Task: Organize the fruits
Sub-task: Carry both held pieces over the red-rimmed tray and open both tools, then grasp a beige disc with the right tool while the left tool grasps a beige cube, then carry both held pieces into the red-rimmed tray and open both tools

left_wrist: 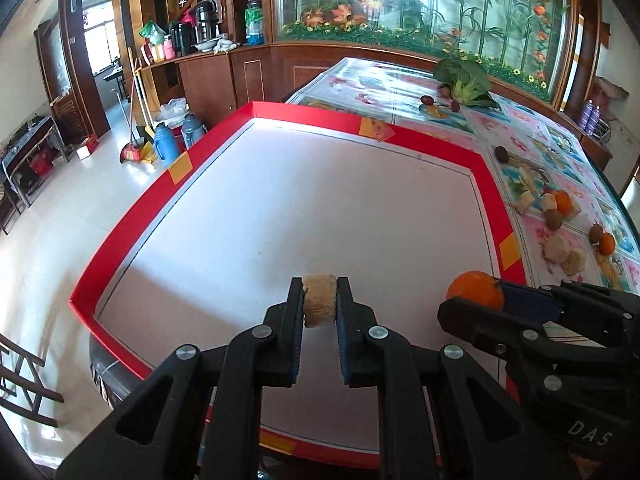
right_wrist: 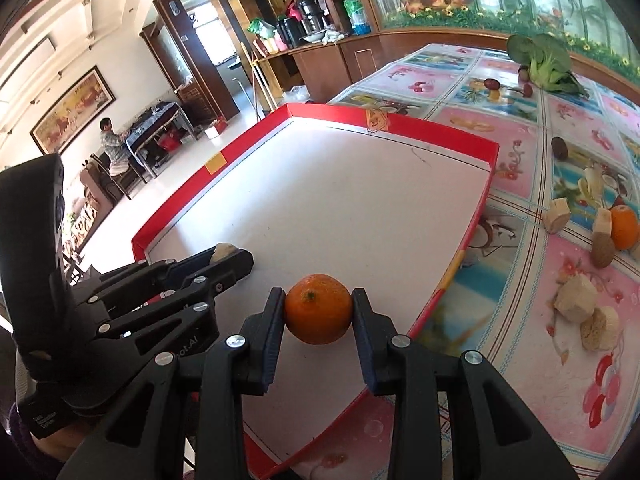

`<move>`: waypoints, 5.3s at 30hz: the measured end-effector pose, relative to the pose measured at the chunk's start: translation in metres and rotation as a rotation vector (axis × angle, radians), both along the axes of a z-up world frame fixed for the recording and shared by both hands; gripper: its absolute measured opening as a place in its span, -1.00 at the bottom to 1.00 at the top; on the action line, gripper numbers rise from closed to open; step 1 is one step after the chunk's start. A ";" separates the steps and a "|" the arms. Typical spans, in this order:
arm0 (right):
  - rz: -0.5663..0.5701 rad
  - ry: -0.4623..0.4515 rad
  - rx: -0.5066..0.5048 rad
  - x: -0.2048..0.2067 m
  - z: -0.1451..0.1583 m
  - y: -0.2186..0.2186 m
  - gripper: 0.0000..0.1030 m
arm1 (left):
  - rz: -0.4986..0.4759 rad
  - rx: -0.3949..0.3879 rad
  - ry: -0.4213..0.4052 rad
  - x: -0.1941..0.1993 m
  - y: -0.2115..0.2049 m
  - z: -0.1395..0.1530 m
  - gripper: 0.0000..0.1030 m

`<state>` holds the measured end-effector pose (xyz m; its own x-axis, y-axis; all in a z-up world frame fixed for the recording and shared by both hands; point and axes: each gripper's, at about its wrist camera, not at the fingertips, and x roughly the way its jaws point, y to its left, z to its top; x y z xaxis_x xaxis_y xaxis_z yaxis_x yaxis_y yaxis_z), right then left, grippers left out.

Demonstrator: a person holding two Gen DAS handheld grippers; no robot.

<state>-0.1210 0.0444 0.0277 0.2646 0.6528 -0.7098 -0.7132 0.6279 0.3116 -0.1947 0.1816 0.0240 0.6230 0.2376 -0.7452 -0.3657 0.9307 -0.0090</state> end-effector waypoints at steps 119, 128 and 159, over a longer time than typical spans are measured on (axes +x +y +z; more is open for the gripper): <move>0.007 -0.032 0.099 0.007 0.003 -0.003 -0.64 | 0.131 -0.090 -0.057 -0.004 0.041 0.013 -0.58; 0.005 -0.074 0.168 -0.005 0.013 -0.015 0.06 | 0.175 -0.026 -0.055 -0.007 0.034 0.020 0.52; -0.481 -0.193 0.106 0.055 0.028 -0.242 0.07 | -0.132 0.086 -0.037 0.041 -0.099 0.052 0.68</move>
<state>-0.0663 -0.1977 0.0560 0.6714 0.4914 -0.5548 -0.4033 0.8703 0.2827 -0.1539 0.0825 0.0758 0.6798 0.2136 -0.7016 -0.2408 0.9686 0.0616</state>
